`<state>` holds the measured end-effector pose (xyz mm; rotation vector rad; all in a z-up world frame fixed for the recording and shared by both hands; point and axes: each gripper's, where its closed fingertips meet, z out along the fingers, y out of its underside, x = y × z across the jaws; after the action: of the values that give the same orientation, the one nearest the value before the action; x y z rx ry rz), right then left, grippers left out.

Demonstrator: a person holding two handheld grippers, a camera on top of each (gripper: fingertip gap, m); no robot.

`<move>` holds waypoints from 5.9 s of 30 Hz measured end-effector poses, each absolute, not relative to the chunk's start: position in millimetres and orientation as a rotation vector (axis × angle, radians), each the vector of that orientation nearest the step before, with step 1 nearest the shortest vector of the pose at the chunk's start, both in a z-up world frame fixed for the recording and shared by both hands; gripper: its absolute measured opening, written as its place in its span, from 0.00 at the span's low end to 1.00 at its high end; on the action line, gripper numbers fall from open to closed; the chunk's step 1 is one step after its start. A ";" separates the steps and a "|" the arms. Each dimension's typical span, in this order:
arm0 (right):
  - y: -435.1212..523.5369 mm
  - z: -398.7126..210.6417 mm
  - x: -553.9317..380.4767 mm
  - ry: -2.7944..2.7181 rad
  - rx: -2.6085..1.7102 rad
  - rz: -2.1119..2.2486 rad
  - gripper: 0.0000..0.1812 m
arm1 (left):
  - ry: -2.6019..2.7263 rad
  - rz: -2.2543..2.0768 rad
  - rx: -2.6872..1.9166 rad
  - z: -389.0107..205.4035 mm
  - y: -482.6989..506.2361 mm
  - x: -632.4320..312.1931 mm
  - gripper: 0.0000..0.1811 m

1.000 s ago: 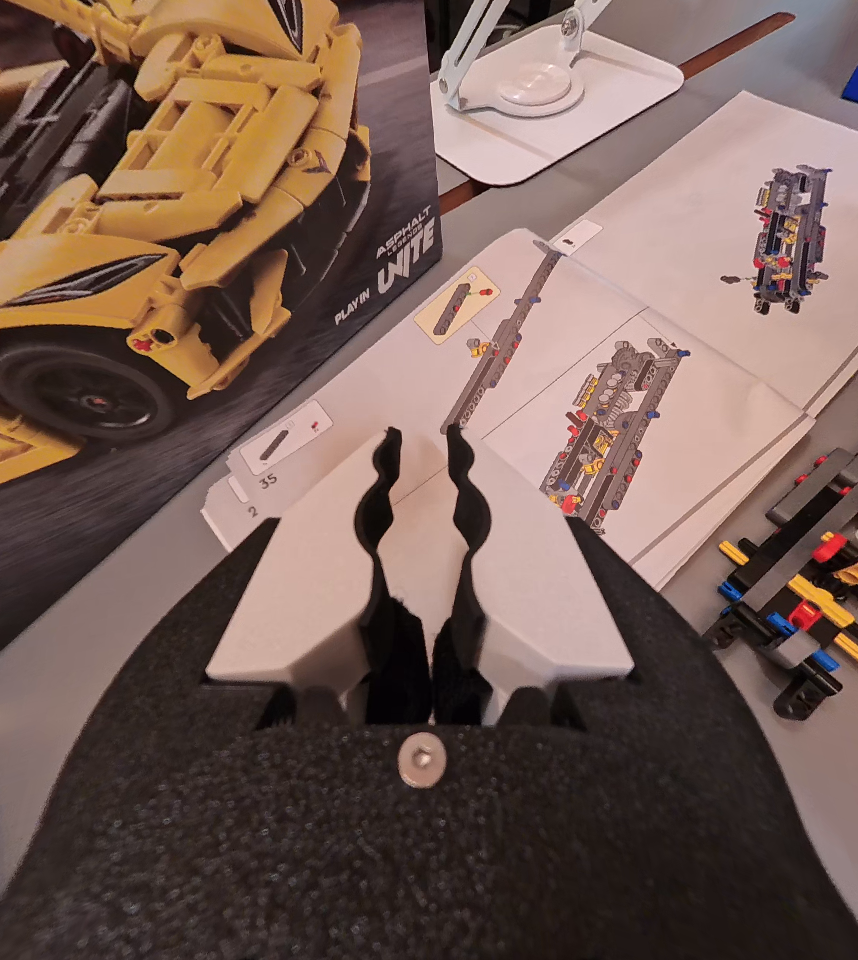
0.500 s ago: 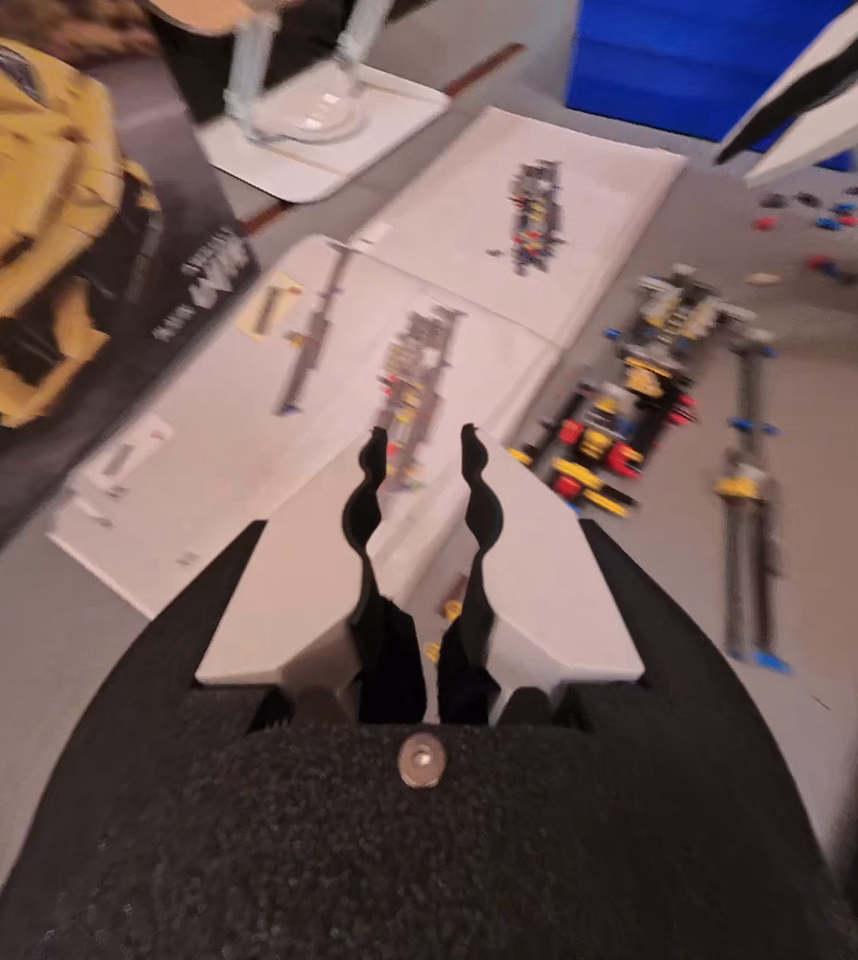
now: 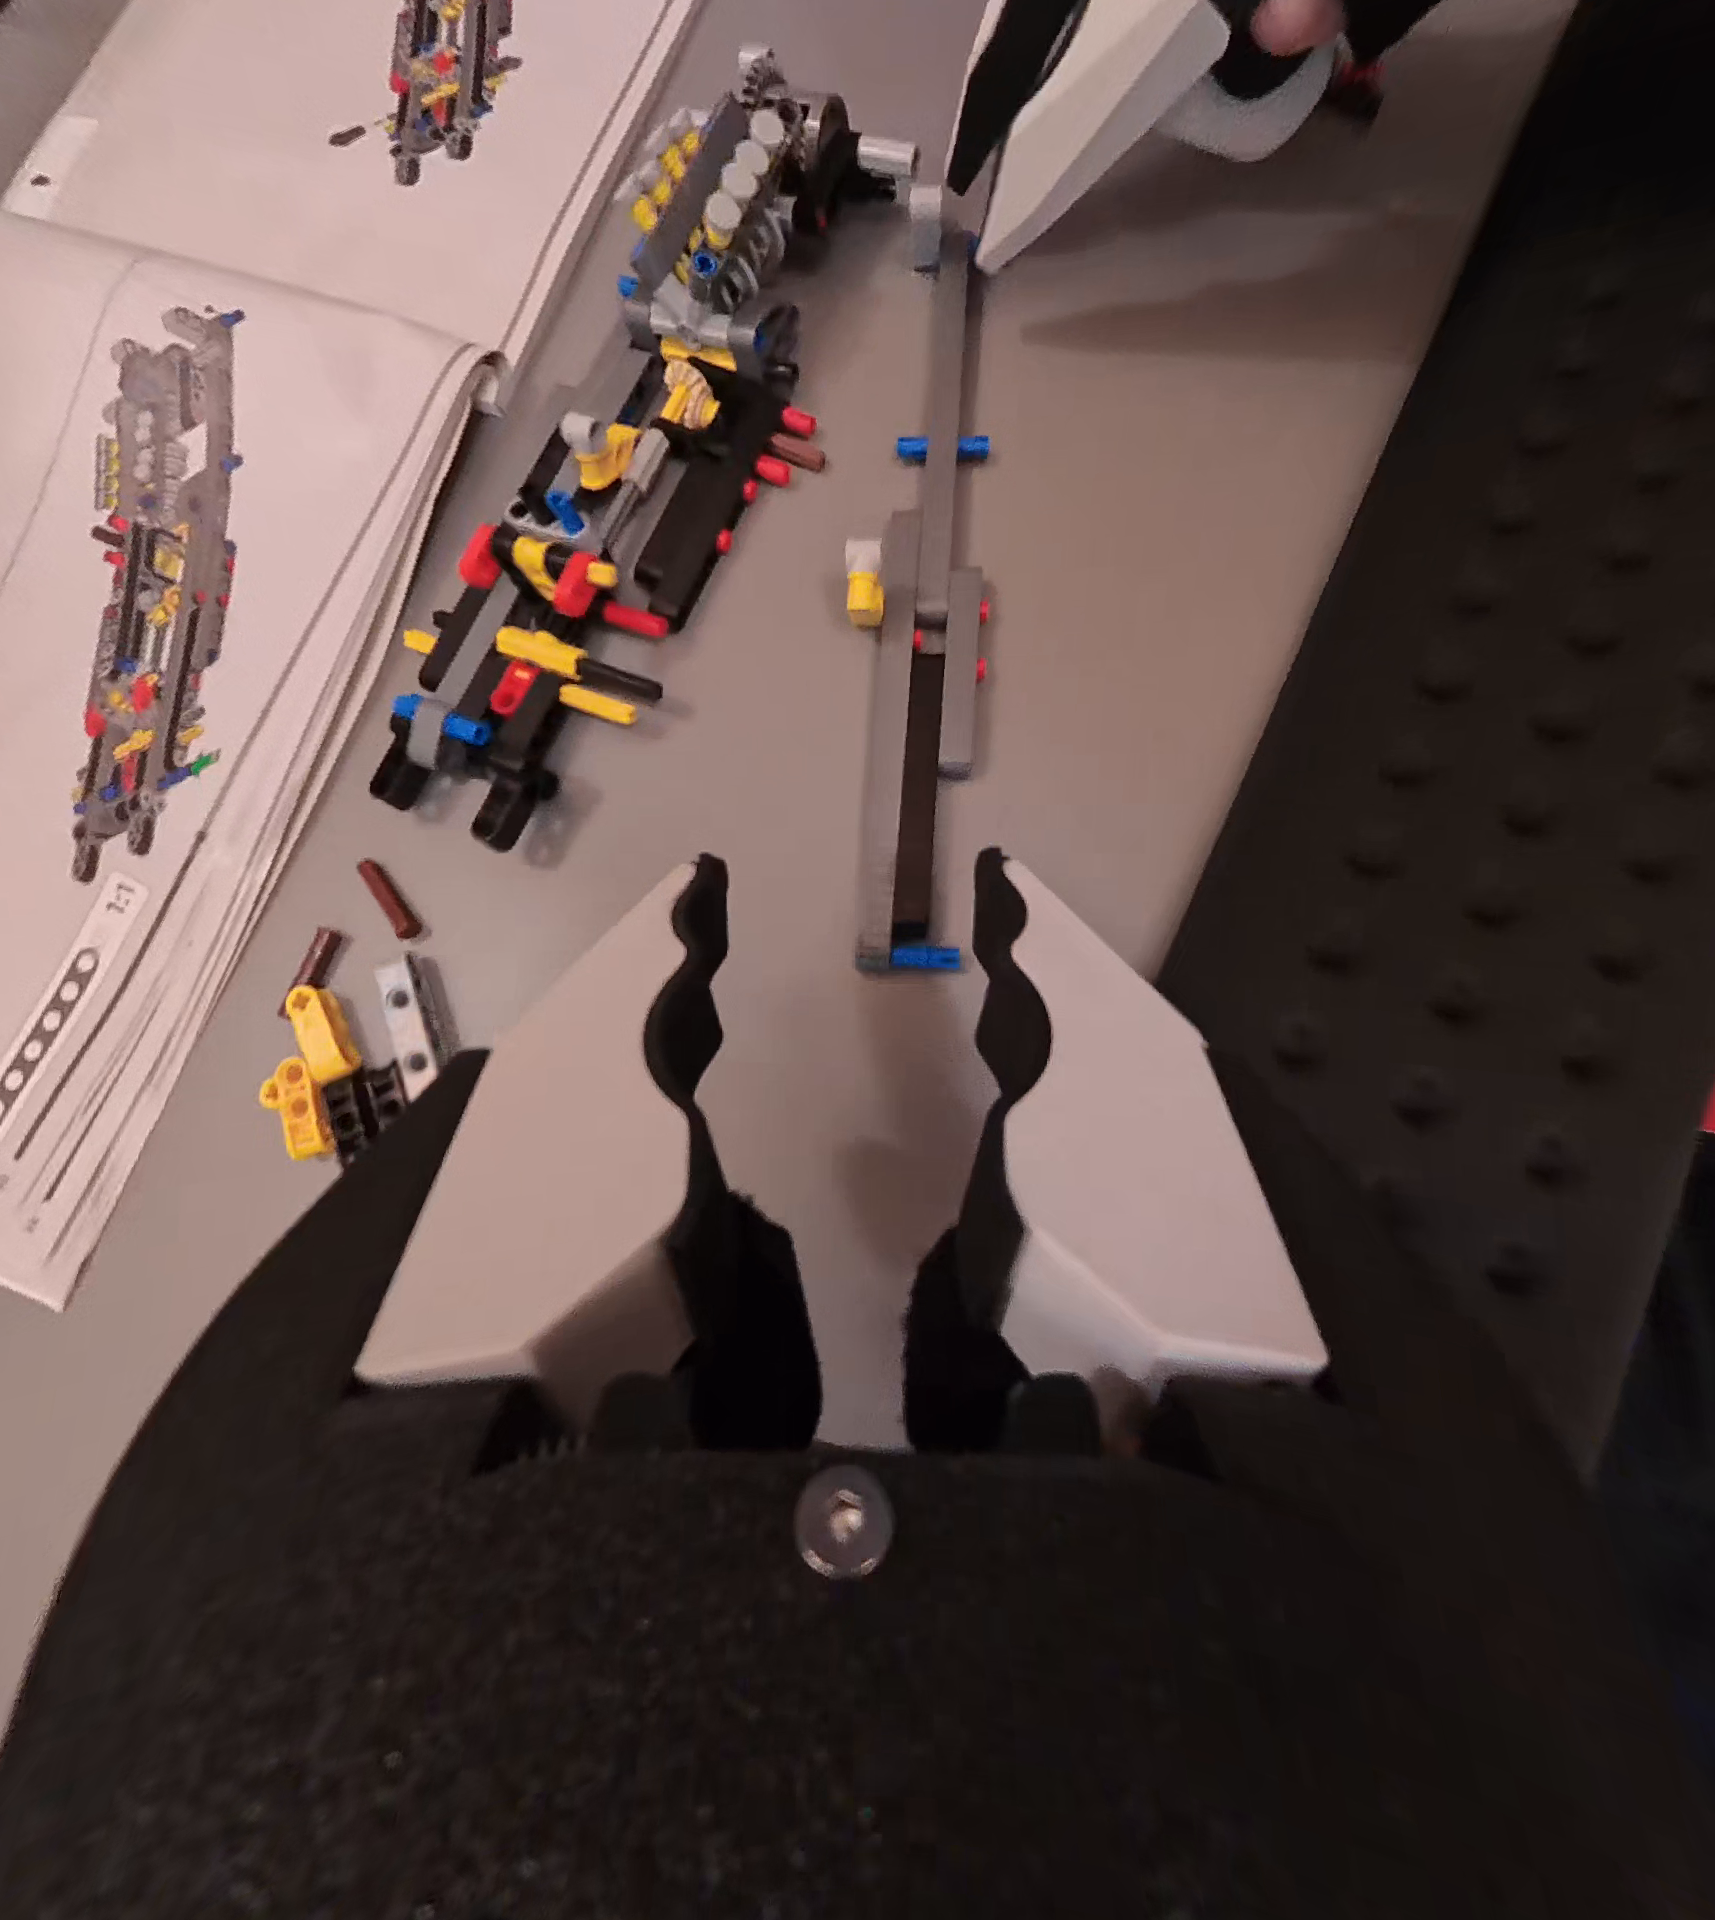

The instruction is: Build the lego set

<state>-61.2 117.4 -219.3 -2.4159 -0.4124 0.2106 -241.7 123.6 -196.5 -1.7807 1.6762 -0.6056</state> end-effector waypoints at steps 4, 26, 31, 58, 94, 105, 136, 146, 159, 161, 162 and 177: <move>122.0 -222.8 -59.1 -0.362 -2.406 0.160 0.12 | 1.746 -0.586 -1.772 -210.2 123.8 -223.9 0.22; 124.9 -230.0 -50.7 -0.167 -2.364 0.456 0.03 | 1.854 -0.726 -1.737 -231.1 114.0 -203.4 0.08; 123.3 -229.8 -49.0 -0.207 -2.413 0.285 0.03 | 1.886 -0.704 -1.714 -231.1 114.1 -201.8 0.08; 104.6 -219.0 -24.6 -0.566 -2.263 0.167 0.16 | 1.866 -0.676 -1.672 -226.8 140.0 -206.1 0.18; 185.3 -210.3 -18.4 -0.818 -2.120 0.796 0.02 | 2.085 -0.715 -1.546 -232.0 188.7 -111.7 0.31; 183.4 -213.8 -13.7 -0.839 -2.145 0.757 0.00 | 2.074 -0.716 -1.558 -232.3 189.5 -112.1 0.29; 102.5 -204.5 -51.8 -0.877 -2.142 0.569 0.14 | 2.016 -0.784 -1.623 -202.7 163.7 -194.3 0.27; 112.0 -228.0 -88.4 -1.063 -2.174 0.375 0.08 | 1.946 -0.644 -1.690 -232.2 139.4 -217.7 0.14; 110.0 -227.9 -63.2 -0.918 -2.213 0.313 0.07 | 1.911 -0.553 -1.658 -235.2 152.6 -188.5 0.13; 110.7 -225.7 -61.1 -0.897 -2.211 0.288 0.09 | 1.901 -0.555 -1.660 -233.4 152.8 -186.9 0.17; 110.2 -222.3 -62.8 -0.887 -2.200 0.290 0.10 | 1.900 -0.592 -1.651 -229.5 149.5 -186.4 0.19; 127.6 -179.1 -37.3 -0.415 -1.961 0.231 0.04 | 1.639 -0.670 -1.632 -192.6 203.7 -195.1 0.23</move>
<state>-37.3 127.6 -179.1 -1.9613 -0.4148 0.2307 -195.1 203.7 -192.6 -1.6317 1.6394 -0.6705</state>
